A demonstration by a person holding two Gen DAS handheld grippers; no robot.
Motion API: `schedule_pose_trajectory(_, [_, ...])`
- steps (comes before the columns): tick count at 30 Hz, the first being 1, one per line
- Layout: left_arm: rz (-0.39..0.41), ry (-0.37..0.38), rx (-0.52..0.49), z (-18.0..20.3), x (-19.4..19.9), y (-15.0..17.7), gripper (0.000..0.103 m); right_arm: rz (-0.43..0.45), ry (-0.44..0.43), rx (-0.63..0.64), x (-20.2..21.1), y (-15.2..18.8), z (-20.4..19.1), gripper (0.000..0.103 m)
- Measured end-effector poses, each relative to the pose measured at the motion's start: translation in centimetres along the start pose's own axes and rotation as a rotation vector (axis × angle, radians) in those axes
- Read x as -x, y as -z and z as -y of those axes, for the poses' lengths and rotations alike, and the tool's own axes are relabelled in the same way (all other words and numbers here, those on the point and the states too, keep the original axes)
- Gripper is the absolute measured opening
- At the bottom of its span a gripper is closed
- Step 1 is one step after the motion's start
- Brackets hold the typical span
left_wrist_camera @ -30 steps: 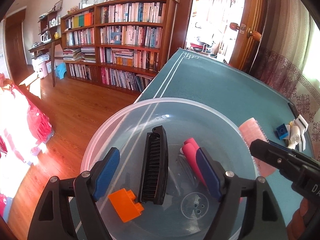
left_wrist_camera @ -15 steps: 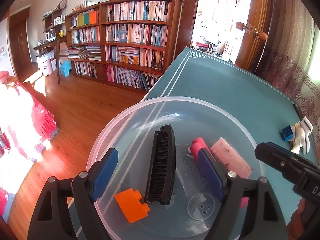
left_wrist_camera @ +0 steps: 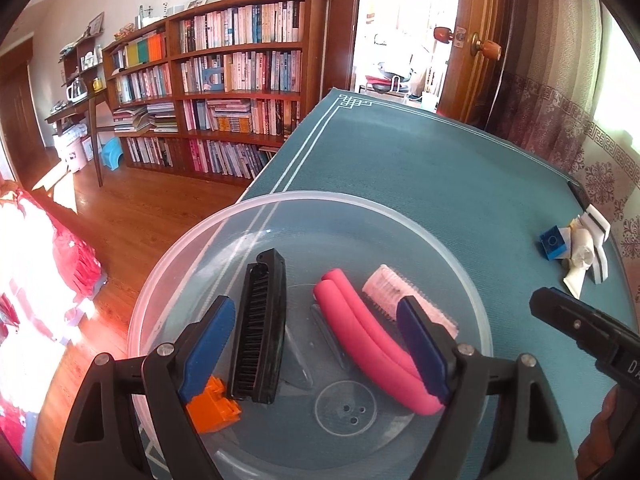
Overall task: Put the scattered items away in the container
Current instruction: 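Move both grippers back over the remaining pile of sponges and blue brick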
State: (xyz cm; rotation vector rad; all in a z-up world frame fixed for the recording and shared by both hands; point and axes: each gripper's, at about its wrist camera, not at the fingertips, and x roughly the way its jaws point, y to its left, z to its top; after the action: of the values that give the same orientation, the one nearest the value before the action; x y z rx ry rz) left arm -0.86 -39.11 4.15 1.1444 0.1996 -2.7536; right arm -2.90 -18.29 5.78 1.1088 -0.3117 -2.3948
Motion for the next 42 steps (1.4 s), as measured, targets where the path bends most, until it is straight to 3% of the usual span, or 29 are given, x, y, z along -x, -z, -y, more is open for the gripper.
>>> schedule_pose_trajectory(9, [0.008,0.022,-0.073,2.9,0.7,-0.1,0.087,0.0,0.064,-0.071,2.2,1.4,4.0,0.054])
schedule_pose_trajectory(19, [0.026,0.054,-0.162,7.4,1.3,-0.4,0.09,0.044,0.152,-0.256,5.8,2.2,11.5,0.054])
schedule_pose_trajectory(28, [0.047,0.127,-0.273,13.4,1.9,-0.3,0.102,0.096,0.196,-0.385,8.5,1.7,16.5,0.054])
schedule_pose_trajectory(33, [0.021,0.188,-0.312,16.2,1.6,-0.4,0.102,0.124,0.208,-0.418,9.7,0.5,18.2,0.054])
schedule_pose_trajectory(37, [-0.004,0.22,-0.338,18.0,1.0,-0.2,0.102,0.149,0.216,-0.441,10.1,-0.7,19.5,0.063])
schedule_pose_trajectory(42, [-0.048,0.248,-0.352,19.6,0.0,0.1,0.102,0.148,0.209,-0.469,9.4,-2.3,21.1,0.064])
